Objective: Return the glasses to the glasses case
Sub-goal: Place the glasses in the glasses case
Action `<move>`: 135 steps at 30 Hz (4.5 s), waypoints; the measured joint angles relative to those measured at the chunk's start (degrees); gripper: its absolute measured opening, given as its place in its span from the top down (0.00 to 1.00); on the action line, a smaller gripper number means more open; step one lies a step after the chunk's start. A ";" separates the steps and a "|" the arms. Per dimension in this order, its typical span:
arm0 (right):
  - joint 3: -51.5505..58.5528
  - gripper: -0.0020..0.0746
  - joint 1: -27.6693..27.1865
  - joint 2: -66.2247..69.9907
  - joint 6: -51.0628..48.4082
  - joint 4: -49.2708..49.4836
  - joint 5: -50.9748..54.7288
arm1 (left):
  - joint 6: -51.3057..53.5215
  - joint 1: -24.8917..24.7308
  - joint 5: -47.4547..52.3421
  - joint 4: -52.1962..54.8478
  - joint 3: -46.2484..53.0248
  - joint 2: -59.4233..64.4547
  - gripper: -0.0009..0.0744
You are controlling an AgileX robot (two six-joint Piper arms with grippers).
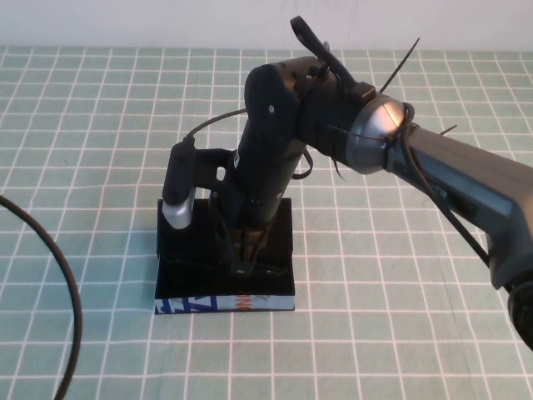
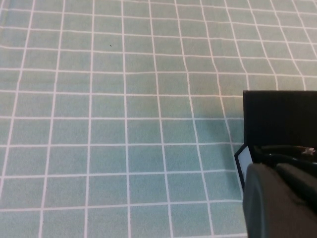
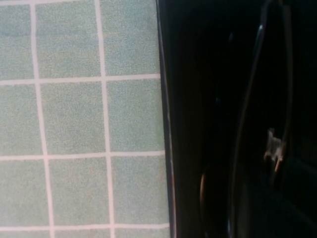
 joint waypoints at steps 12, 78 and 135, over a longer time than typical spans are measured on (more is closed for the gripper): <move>-1.77 0.96 -0.23 -1.73 3.19 -2.50 -2.70 | 31.24 0.00 3.63 -21.87 2.77 5.33 0.99; -0.21 0.96 -2.31 4.01 -3.53 9.45 -0.53 | 40.96 0.00 -7.84 -30.13 7.55 12.67 0.99; -0.35 0.83 0.92 3.55 -8.96 23.66 -11.66 | 40.96 0.00 -8.54 -29.99 7.55 12.67 0.99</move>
